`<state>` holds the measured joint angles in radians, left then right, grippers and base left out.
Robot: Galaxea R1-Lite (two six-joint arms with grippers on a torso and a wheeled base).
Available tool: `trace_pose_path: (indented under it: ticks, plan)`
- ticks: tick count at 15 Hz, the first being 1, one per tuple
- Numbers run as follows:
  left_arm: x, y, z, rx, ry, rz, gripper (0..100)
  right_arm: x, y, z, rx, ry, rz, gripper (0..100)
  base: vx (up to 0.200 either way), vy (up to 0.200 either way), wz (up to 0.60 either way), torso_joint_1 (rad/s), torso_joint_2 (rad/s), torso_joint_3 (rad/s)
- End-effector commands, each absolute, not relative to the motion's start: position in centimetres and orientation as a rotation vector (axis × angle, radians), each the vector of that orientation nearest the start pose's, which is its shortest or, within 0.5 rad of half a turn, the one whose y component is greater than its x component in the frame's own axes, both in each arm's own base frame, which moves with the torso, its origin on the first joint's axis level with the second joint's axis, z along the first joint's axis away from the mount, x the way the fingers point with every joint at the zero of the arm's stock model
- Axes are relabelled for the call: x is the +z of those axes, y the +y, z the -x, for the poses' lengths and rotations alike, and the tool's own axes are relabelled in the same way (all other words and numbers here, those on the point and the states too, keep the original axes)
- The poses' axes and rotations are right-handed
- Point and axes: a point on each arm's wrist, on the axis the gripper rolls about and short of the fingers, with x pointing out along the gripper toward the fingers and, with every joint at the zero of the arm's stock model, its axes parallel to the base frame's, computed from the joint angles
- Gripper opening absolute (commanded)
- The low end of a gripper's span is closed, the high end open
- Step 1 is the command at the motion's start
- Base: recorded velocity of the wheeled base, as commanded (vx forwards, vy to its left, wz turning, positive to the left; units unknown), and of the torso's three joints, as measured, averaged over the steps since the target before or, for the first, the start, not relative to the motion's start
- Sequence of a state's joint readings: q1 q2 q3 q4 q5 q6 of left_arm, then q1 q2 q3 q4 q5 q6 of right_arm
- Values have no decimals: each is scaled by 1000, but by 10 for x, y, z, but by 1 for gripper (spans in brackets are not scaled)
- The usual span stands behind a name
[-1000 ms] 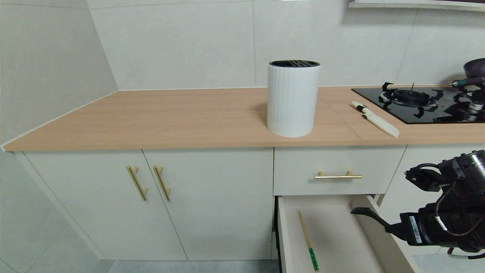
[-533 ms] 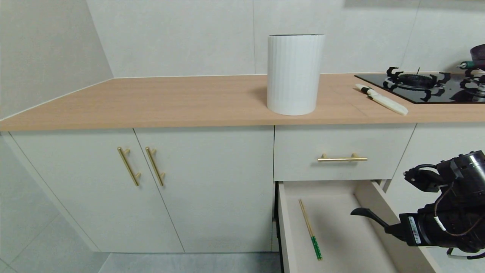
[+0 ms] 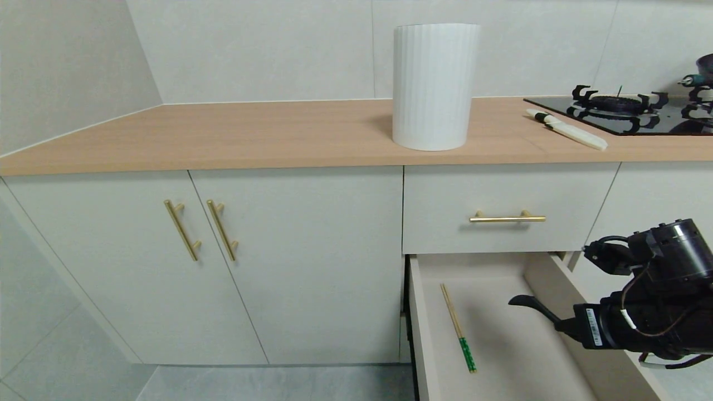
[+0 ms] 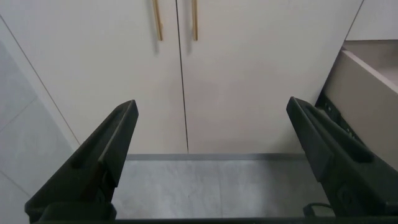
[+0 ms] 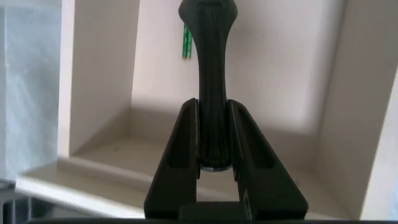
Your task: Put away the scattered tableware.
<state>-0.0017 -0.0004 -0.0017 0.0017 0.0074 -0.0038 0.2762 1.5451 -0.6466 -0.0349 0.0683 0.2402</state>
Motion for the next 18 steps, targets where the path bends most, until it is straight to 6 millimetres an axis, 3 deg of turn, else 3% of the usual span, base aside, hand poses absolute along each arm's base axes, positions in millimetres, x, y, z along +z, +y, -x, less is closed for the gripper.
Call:
trace_pose_path:
  ticks: [1,2,4,7,11,18]
  plan:
    - [76,0,23,6,0,5,100,109,72,-248,208,907,-129,0,0,0,0,0,0,0]
    - [76,0,23,6,0,5,100,104,75,-258,206,889,-131,0,0,0,0,0,0,0]
    - [76,0,23,6,0,5,100,70,84,-296,149,856,-101,0,0,0,0,0,0,0]
    - [76,0,23,6,0,5,100,31,90,-317,122,886,-87,0,0,0,0,0,0,0]
    - [76,0,23,6,0,5,100,-13,93,-326,75,924,-53,0,0,0,0,0,0,0]
    - [76,0,23,6,0,5,100,-42,99,-320,56,989,-9,0,0,0,0,0,0,0]
